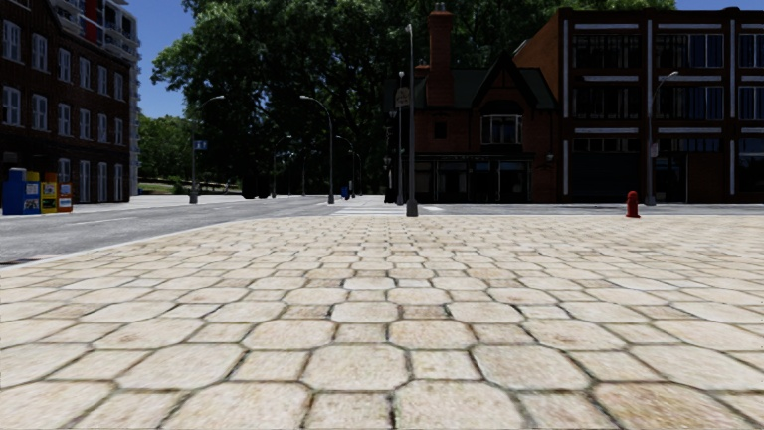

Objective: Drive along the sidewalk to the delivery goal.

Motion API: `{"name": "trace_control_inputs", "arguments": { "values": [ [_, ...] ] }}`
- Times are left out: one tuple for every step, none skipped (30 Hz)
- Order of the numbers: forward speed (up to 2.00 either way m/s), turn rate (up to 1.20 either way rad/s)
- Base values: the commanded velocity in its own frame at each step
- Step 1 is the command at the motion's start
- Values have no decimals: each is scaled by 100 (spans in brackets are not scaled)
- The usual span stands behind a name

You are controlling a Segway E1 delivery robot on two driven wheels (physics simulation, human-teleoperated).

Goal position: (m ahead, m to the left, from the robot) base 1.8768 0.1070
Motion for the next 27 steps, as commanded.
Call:
{"name": "trace_control_inputs", "arguments": {
  "values": [
    [200,0],
    [200,0],
    [200,0],
    [200,0],
    [200,0],
    [200,0],
    [200,0],
    [200,0],
    [200,0],
    [200,0],
    [200,0],
    [200,0],
    [200,0],
    [200,0],
    [200,0],
    [200,0],
    [200,0],
    [200,0],
    [200,0],
    [200,0],
    [200,0],
    [200,0],
    [200,0],
    [200,0],
    [200,0],
    [195,0],
    [108,0]
  ]
}}
